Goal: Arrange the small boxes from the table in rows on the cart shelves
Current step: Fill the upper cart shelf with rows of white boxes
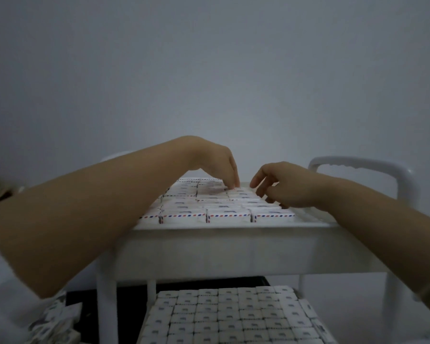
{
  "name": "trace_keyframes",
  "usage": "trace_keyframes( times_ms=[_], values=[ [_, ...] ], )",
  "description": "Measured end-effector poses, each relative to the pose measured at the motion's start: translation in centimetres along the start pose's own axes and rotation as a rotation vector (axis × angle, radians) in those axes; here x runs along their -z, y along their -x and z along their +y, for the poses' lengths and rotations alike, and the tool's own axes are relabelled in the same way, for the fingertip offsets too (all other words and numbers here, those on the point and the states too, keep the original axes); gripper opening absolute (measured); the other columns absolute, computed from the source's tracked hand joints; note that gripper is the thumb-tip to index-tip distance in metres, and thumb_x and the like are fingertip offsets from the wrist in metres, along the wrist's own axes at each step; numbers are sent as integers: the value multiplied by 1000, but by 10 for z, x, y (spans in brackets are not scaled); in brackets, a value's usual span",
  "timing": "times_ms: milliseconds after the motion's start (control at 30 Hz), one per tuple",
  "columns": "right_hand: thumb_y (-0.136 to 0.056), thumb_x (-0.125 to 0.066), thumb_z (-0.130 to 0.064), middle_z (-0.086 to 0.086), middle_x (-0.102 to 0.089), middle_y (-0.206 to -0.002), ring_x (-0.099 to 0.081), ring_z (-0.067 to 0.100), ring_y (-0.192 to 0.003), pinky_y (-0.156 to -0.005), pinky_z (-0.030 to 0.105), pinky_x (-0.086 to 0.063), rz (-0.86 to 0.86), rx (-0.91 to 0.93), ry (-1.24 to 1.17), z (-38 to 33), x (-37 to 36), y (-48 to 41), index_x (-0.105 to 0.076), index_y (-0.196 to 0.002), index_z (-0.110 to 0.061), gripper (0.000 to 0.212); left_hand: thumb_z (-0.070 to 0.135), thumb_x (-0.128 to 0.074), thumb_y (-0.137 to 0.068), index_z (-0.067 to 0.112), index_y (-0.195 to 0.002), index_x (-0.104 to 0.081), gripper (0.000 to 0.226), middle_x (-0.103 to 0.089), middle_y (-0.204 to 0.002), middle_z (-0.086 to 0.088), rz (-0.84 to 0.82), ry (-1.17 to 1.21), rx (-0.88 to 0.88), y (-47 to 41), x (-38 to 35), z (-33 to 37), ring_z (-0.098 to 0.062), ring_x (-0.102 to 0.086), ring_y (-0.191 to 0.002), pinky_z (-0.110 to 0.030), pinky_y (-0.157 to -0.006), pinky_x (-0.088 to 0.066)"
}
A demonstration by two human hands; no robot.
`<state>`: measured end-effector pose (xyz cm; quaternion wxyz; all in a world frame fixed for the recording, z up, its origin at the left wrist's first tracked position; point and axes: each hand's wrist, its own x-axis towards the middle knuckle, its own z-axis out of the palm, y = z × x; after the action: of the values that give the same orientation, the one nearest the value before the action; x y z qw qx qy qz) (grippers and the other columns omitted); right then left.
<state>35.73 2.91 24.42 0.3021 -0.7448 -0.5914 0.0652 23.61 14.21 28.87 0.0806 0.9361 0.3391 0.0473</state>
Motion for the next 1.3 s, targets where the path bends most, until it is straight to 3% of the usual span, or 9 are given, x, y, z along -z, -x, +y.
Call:
trace_keyframes(
  times_ms=[200,300,367,467,567,667,733,967,1300],
  values=[
    [-88,-35,9,2,-65,-100,-66,13,-76,-49,22,-53,125,44,36,-5,0,5,-57,-104,-17,37,7,-46,-95,21,-121,-67,36,-55,-136,1,56,-7,-8,19,-3,2,-21,-42,-133,-36,-113,-28],
    [-87,-37,6,-8,-69,-98,-63,12,-86,-80,37,-56,341,168,122,-15,2,13,-62,-94,-28,42,7,-44,-95,20,-125,-65,39,-56,-137,3,260,19,-57,45,2,7,-17,-48,-127,-23,-98,-33],
    [-90,-40,1,-14,-69,-99,-60,7,-92,-89,32,-49,507,264,151,-29,-3,24,-64,-93,-33,42,7,-46,-93,24,-115,-69,36,-62,-127,6,429,62,-107,72,9,6,-11,-55,-114,-19,-88,-36],
    [-89,-45,-5,-19,-59,-96,-49,-1,-75,-73,23,-39,645,399,36,-60,-32,57,-65,-98,-33,36,11,-50,-92,31,-91,-70,29,-66,-103,13,610,102,-166,125,13,-10,0,-59,-85,-14,-66,-40],
    [-84,-44,-13,-18,-61,-89,-46,3,-79,-65,20,-33,695,613,-28,-96,-72,94,-64,-94,-30,28,17,-54,-91,33,-78,-66,24,-66,-87,18,758,121,-193,184,-2,-44,1,-60,-71,-13,-65,-42],
    [-83,-42,-18,-8,-65,-83,-49,5,-74,-64,23,-39,520,727,-122,-127,-120,115,-68,-93,-29,30,23,-52,-86,33,-73,-61,19,-62,-73,24,1037,85,-150,232,-44,-99,-5,-57,-55,-10,-53,-36],
    [-83,-40,-21,-5,-65,-84,-55,11,-75,-68,34,-48,335,753,-84,-143,-159,120,-68,-98,-30,32,20,-55,-85,31,-75,-59,16,-59,-66,15,1129,22,6,249,-88,-147,-9,-53,-53,-22,-51,-37],
    [-92,-45,-15,-2,-67,-104,-59,18,-93,-79,39,-52,-109,697,-10,-164,-301,85,-64,-113,-27,31,13,-59,-91,30,-90,-62,17,-68,-93,2,873,200,720,290,-248,-334,-13,-55,-70,-29,-54,-41],
    [-89,-52,-9,5,-52,-134,-40,25,-126,-91,31,-40,-221,496,221,-193,-441,-22,-53,-132,-19,45,15,-54,-92,24,-102,-63,17,-62,-102,3,780,156,709,261,-281,-408,-17,-55,-93,-36,-78,-50]
  ],
)
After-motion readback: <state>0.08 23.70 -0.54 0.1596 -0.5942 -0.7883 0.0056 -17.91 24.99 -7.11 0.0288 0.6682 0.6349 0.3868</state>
